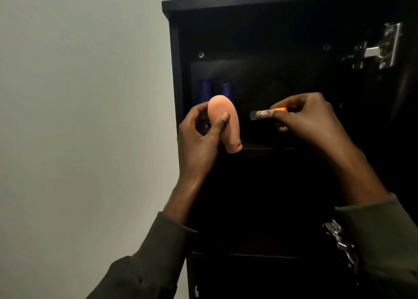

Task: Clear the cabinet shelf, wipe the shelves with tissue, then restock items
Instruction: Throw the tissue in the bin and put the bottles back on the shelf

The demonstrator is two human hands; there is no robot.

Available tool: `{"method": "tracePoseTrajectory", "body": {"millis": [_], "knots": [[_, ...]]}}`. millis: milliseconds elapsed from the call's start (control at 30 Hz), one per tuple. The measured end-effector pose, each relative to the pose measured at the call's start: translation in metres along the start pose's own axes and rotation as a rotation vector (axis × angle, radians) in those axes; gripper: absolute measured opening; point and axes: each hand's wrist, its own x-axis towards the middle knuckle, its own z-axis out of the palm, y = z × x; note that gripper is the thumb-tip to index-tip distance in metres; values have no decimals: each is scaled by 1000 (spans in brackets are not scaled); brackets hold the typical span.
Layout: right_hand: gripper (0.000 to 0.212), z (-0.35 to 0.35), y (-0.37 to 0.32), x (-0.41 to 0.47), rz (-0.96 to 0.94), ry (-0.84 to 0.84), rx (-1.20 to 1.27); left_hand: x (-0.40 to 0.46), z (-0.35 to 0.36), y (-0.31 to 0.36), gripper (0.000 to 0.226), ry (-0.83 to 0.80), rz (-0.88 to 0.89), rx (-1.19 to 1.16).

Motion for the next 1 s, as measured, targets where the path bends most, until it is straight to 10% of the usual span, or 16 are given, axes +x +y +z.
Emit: {"method": "tracePoseTrajectory", "body": {"millis": [1000], "knots": [[40,65,16,53,-178,-105,-344,48,23,-11,40,-19,56,188]]}}
